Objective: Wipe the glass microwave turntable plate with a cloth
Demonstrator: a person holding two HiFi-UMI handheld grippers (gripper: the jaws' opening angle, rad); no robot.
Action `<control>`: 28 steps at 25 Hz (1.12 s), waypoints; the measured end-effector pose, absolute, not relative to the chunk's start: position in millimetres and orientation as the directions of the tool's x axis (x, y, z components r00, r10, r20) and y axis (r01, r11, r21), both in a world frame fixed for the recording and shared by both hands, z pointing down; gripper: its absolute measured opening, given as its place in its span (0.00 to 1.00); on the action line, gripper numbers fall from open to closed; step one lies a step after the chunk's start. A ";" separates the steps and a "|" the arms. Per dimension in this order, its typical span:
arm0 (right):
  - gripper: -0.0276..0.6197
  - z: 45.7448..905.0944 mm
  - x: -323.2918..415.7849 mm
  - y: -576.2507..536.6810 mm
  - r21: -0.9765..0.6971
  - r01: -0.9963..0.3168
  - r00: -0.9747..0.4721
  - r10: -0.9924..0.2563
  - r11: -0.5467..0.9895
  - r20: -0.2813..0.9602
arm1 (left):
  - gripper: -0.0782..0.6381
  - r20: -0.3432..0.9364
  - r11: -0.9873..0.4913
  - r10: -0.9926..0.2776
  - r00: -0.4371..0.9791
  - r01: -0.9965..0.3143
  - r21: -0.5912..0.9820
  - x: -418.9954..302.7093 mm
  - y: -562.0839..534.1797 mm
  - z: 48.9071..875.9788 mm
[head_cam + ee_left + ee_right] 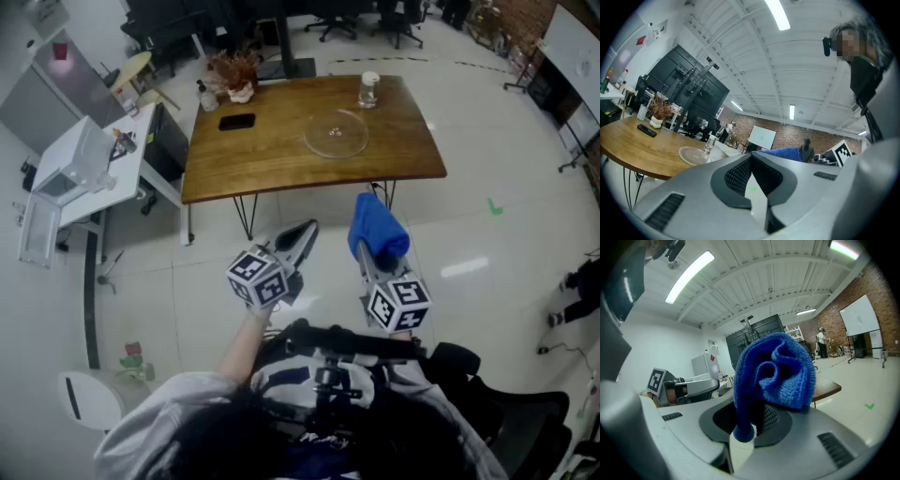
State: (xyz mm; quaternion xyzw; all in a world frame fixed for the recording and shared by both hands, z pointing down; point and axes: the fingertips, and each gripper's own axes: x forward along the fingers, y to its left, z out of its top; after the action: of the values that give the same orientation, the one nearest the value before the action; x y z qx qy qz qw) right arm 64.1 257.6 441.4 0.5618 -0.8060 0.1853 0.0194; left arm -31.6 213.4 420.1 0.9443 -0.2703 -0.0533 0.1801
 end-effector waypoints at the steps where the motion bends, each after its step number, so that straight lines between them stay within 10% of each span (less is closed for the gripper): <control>1: 0.13 443.4 66.9 257.4 -0.280 -0.910 -0.377 -0.894 0.307 0.244 | 0.11 -0.003 -0.787 -0.534 0.846 -0.495 0.368 -28.7 212.4 420.4; 28: 0.13 489.3 59.0 104.5 -0.324 -0.883 -0.447 -0.816 0.339 0.365 | 0.11 0.107 -0.736 -0.567 0.817 -0.560 0.381 -33.1 50.2 466.5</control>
State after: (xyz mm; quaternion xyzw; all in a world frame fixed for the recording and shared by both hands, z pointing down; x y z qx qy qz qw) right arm 59.0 104.5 489.3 0.5211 -0.8154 0.2428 0.0687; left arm -33.1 50.2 466.5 0.9315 -0.3025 -0.0082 0.2017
